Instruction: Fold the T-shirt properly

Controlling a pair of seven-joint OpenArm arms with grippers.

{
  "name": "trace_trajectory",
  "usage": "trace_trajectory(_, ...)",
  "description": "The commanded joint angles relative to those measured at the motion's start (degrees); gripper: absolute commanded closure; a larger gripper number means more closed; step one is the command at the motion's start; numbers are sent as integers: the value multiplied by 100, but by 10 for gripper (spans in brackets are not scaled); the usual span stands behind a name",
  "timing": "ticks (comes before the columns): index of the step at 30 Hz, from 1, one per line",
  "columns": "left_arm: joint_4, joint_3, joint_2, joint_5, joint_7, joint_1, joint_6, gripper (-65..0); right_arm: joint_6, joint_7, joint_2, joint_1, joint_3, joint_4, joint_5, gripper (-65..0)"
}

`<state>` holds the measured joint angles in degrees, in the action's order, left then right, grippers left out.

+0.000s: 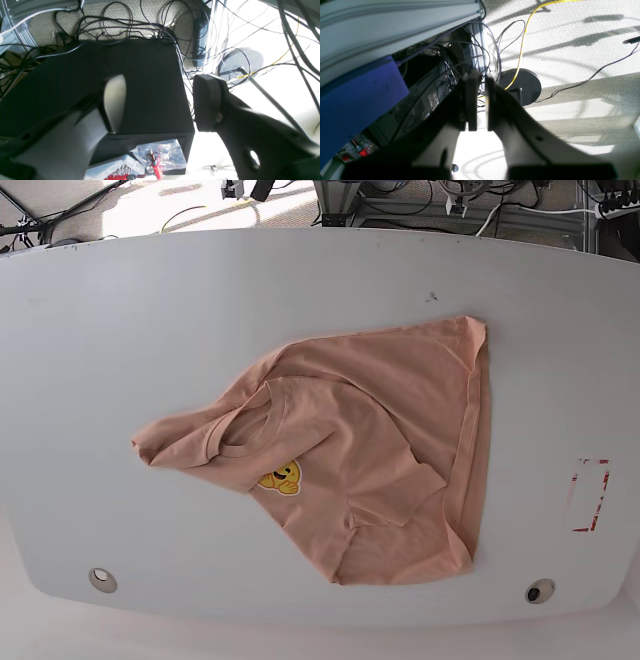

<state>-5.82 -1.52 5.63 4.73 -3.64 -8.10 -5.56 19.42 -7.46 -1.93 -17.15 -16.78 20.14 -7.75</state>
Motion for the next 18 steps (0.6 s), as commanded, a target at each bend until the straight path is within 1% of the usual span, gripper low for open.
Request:
trace_trajectory(1,-874,-30,91,-5,-102,-531,43,-398,27,-2,-2,-181,3,49,-46,-41)
trace_trajectory(2,-46,-11,22,32,34,-206,-20,-389,5,-40,-13,207,12,12,-21,-48)
trace_trajectory(5,-116,-63,22,41,34,-30,-20,-389,5,-40,-13,269,12,-14,-21,-48)
trace_trajectory(9,-116,-213,22,41,34,-30,-20,-389,5,-40,-13,277,12,-14,-21,-48)
trace_trajectory(18,-125,-195,13,24,34,-30,-2,-389,5,-40,-13,269,12,21,-21,-44)
